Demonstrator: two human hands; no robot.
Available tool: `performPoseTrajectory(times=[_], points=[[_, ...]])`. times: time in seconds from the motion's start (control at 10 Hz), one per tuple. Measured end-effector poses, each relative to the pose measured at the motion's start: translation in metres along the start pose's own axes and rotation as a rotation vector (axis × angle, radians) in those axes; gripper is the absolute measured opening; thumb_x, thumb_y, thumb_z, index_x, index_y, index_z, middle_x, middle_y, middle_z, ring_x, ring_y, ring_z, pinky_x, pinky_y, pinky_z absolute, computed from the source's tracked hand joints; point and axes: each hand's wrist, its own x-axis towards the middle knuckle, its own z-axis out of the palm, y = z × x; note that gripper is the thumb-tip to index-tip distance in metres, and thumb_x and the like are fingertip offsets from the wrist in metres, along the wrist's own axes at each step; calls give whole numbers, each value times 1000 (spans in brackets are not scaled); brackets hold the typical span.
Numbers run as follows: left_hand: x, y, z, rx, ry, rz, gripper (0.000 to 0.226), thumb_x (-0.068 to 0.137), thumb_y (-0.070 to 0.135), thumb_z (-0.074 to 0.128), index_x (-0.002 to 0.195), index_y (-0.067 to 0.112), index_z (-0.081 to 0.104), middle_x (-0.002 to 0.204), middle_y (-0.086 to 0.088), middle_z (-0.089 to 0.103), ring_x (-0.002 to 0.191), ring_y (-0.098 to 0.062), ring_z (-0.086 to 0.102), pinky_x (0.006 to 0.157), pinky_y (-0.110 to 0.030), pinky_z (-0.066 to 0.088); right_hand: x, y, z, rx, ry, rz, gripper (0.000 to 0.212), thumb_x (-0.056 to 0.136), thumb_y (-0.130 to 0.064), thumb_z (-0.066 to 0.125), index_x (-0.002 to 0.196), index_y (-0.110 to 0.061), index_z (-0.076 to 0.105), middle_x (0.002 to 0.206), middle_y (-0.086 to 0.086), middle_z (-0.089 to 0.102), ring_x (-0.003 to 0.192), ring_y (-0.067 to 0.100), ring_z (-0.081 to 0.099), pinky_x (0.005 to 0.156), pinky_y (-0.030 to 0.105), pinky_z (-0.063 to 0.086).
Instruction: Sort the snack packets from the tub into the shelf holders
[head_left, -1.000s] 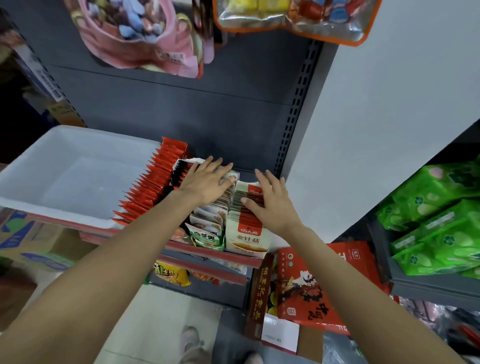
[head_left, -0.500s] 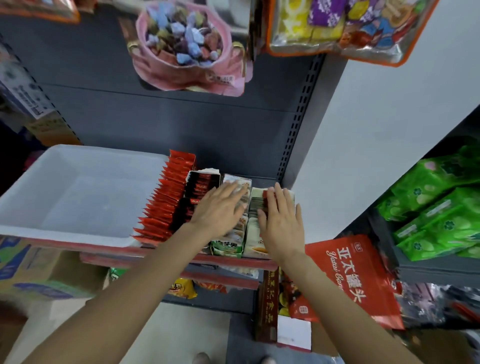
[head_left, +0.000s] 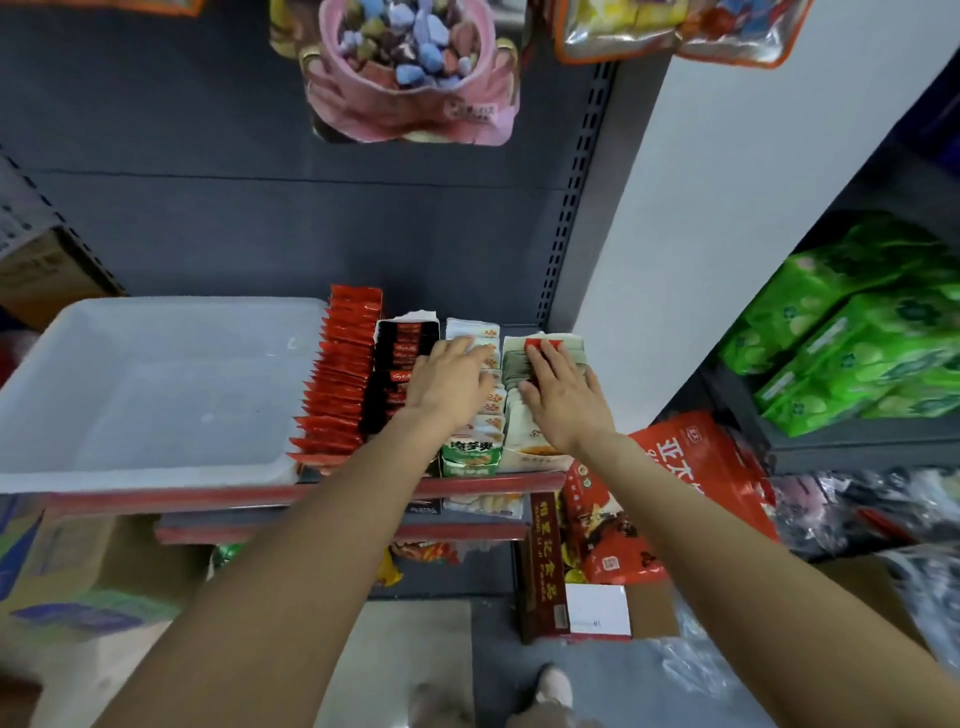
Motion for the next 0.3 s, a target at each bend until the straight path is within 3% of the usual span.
performPoseTrajectory(times=[0.1, 0.2, 0.3], points=[[-3, 3, -6, -51, 80, -75, 39, 97, 28, 41, 133, 17, 47, 138, -5, 46, 124, -23, 40, 99, -39, 35, -4, -3, -9, 60, -28, 8, 55, 102, -38, 26, 151, -19, 12, 159, -1, 6, 146, 17, 2, 119, 43, 8], [-6, 4, -21, -74, 183, -125, 33, 93, 28, 46, 123, 16, 55, 123, -7, 58, 114, -26, 51, 88, -38, 43, -10, -5, -22, 131, 32, -18, 50, 101, -35, 31, 148, -17, 25, 156, 2, 21, 142, 22, 21, 116, 41, 19], [-11, -3, -39, -218, 204, -229, 23, 92, 29, 50, 110, 20, 61, 108, -2, 67, 99, -24, 61, 76, -34, 50, -19, -3, -39, 314, 157, -35, 35, 99, -25, 40, 130, -16, 52, 132, 6, 55, 120, 24, 51, 100, 36, 42]])
